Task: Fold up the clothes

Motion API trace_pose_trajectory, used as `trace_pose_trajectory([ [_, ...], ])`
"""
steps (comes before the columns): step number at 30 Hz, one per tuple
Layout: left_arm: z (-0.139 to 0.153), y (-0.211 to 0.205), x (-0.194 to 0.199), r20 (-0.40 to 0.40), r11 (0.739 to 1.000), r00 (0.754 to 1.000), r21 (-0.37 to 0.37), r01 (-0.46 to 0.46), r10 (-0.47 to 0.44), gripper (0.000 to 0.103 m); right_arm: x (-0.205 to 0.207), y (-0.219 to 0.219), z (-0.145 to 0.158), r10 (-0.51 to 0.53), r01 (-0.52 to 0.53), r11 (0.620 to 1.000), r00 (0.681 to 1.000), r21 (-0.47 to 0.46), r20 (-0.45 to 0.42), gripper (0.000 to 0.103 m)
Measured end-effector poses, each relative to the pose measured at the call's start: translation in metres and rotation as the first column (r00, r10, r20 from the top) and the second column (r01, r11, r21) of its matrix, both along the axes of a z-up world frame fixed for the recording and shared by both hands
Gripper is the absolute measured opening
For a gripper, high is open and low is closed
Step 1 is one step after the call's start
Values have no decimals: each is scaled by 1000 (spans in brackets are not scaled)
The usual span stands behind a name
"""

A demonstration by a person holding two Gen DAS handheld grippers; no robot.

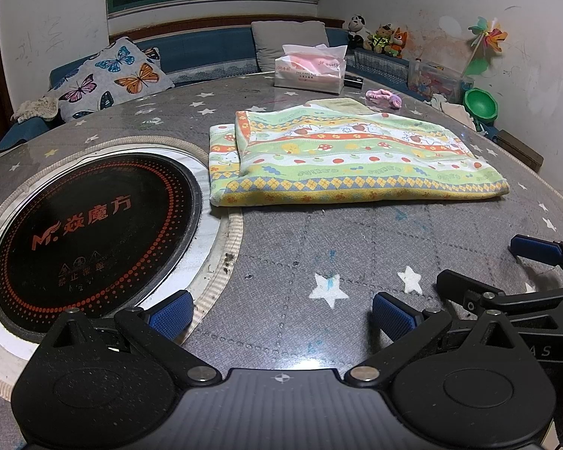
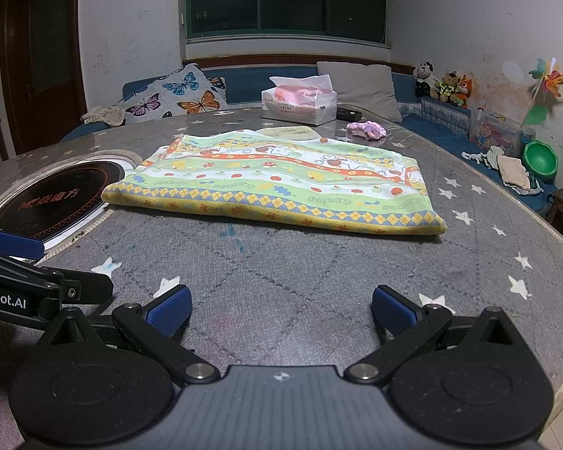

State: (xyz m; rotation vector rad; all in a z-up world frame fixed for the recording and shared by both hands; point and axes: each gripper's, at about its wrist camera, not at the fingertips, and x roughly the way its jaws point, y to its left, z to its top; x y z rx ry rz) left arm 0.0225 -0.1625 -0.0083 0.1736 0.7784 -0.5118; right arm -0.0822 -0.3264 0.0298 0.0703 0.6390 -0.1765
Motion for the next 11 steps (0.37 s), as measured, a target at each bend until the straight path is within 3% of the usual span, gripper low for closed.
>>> trace_pose_trajectory([
  [11,-1,-1,0,2,1000,1000,3,4,-4,103,0,0,0,0,0,1000,1000,-1,0,103],
])
